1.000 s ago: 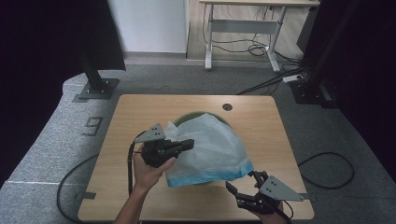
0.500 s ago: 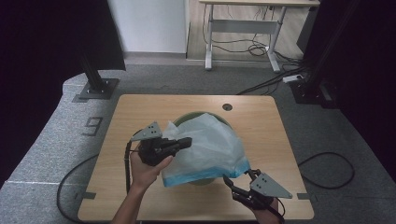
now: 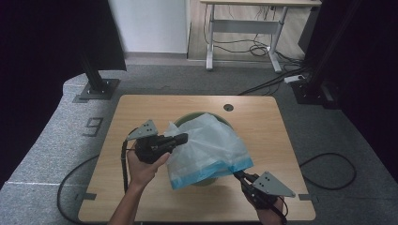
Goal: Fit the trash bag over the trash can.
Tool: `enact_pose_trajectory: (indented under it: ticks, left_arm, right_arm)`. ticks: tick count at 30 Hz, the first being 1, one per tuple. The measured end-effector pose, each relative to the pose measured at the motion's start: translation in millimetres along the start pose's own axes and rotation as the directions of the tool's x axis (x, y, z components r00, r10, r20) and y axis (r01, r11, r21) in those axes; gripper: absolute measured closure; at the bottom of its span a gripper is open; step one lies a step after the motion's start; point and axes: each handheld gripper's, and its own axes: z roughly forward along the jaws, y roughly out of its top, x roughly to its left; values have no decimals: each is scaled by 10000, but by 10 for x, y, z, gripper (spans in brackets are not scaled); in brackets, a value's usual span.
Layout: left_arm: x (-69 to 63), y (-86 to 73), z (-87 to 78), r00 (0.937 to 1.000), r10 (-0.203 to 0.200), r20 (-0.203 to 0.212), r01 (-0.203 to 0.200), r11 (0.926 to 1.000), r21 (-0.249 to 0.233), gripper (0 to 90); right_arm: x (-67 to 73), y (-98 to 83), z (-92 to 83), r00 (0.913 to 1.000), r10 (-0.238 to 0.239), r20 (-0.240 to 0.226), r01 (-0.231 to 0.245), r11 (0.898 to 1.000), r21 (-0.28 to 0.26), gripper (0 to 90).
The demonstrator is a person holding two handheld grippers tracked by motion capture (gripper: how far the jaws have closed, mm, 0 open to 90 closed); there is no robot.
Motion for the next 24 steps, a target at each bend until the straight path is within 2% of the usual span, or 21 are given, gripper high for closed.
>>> enact_pose_trajectory:
  ticks: [6, 15, 21, 24]
  left_arm:
    - [57, -82, -28, 9990, 93, -439, -84, 9998, 186, 898]
    - [211, -259, -154, 9966, -286, -770, 301, 9994, 187, 898]
    - [255, -333, -263, 9939, -300, -1061, 318, 9994, 149, 899]
    - [318, -451, -354, 9914, -595, -1169, 605, 9982, 50, 898]
  right_arm:
    - [-54, -81, -52, 10000, -7, -71, 9, 9997, 258, 887]
    - [-132, -235, -168, 9994, 56, -352, -31, 9976, 698, 887]
    - [-106, -268, -180, 9975, -164, -694, 229, 9952, 951, 887]
    - [-99, -375, -213, 9967, -110, -806, 207, 9924, 1215, 886]
